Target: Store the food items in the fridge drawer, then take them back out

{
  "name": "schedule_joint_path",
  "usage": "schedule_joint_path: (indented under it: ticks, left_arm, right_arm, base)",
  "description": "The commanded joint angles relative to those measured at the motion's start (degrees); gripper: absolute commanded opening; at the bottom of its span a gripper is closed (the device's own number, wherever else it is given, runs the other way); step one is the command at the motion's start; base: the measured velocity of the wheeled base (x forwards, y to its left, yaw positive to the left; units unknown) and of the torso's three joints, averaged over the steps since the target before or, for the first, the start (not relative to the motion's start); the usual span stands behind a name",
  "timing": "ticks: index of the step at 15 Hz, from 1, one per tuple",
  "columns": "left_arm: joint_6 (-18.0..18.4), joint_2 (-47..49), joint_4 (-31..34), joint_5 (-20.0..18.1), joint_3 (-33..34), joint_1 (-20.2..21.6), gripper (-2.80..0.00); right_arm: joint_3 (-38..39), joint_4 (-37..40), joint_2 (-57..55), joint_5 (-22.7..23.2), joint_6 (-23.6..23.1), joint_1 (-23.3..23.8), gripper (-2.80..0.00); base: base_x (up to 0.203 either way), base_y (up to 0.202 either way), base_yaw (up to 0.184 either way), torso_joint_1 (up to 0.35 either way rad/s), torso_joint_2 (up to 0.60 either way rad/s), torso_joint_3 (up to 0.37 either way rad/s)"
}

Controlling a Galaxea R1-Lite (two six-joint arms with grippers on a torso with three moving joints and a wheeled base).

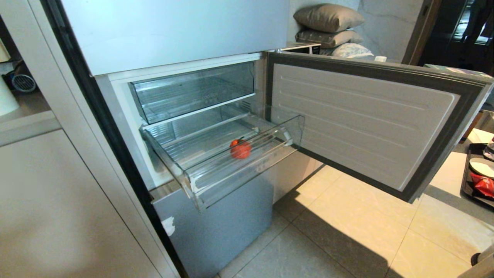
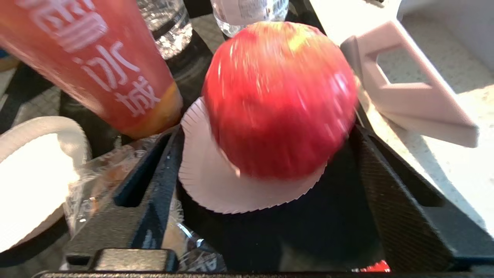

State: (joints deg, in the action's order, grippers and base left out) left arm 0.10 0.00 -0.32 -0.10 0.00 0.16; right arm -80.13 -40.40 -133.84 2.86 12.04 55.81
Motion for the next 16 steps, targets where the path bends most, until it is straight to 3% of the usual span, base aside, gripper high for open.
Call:
schedule_joint_path:
  ticks: [1, 4, 8, 9, 16]
  left_arm:
    - [0.0, 0.1, 0.0, 0.0, 0.1, 0.0, -2.80]
    - [0.0, 0.1, 0.0, 0.0, 0.1, 0.0, -2.80]
    - [0.0, 0.1, 0.0, 0.0, 0.1, 0.0, -2.80]
    - [0.0, 0.1, 0.0, 0.0, 0.1, 0.0, -2.80]
    - [0.0, 0.1, 0.0, 0.0, 0.1, 0.0, -2.80]
  right_arm:
    - [1.0, -0.2, 2.3, 0.0, 0.1, 0.1, 0.00]
    - [3.6, -0.1, 5.6, 0.0, 0.1, 0.0, 0.00]
    - [13.4, 0.0, 16.4, 2.5, -0.3, -0.2, 0.00]
    - [15.8, 0.0, 20.1, 3.0, -0.3, -0.2, -2.80]
    - [37.0, 3.4, 52.8, 3.5, -1.8, -0.5, -2.80]
  base:
    - [0.000, 0.000, 0.000, 0.000, 0.00, 0.000]
    - [0.000, 0.000, 0.000, 0.000, 0.00, 0.000]
    - [0.000, 0.000, 0.000, 0.000, 0.00, 0.000]
    - [0.000, 0.000, 0.000, 0.000, 0.00, 0.000]
    - [0.000, 0.000, 0.000, 0.000, 0.00, 0.000]
